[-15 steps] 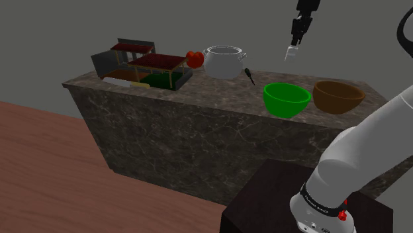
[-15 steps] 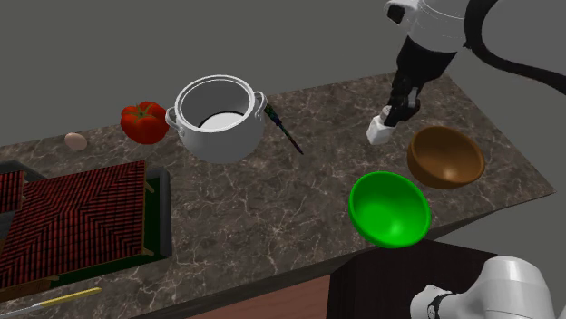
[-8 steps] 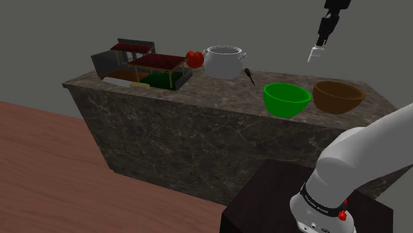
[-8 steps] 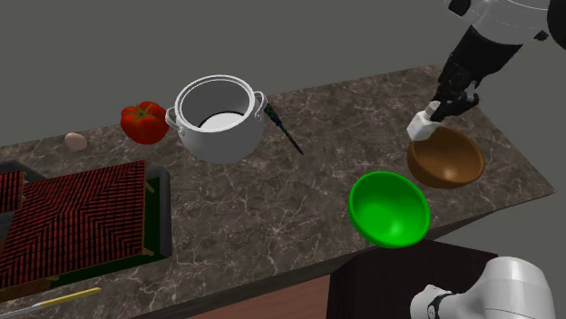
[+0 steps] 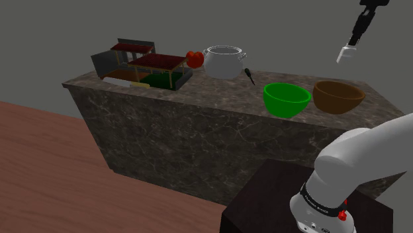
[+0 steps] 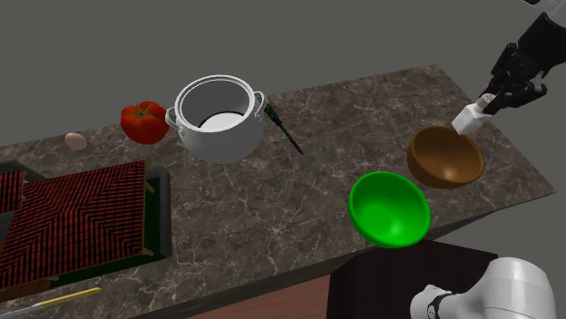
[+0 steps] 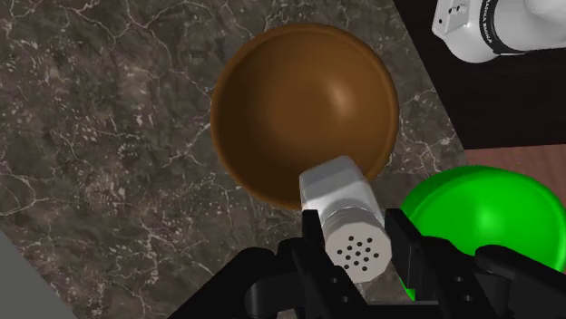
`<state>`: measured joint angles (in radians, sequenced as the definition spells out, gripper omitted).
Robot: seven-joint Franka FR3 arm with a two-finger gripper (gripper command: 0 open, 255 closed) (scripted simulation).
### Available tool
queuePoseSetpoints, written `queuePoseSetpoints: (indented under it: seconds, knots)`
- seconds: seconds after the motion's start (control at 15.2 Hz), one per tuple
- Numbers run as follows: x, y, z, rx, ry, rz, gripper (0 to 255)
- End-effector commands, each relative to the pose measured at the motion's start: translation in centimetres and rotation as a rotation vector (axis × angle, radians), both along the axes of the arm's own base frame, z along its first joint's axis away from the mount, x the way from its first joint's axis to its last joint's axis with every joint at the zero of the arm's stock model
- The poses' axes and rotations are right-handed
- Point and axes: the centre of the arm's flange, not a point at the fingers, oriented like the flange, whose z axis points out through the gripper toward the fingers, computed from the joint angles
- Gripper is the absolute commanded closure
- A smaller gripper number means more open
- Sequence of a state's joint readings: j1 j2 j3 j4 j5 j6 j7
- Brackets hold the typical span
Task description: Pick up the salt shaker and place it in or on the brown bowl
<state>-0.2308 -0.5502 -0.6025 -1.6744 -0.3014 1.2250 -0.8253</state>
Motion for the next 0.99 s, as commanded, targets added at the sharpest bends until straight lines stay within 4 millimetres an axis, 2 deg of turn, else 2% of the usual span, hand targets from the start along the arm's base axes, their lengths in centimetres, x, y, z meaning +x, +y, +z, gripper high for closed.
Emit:
queuePoseSetpoints:
  seconds: [0.0,0.07,0.92]
  knots:
    - [-2.5,-0.9,0.4,0.0,0.001,0.001,255]
    - [-3.4,-1.1,0.5,0.0,0.001,0.001,255]
    - [-3.4,-1.1,-6.4,0.0,0.001,0.001,255]
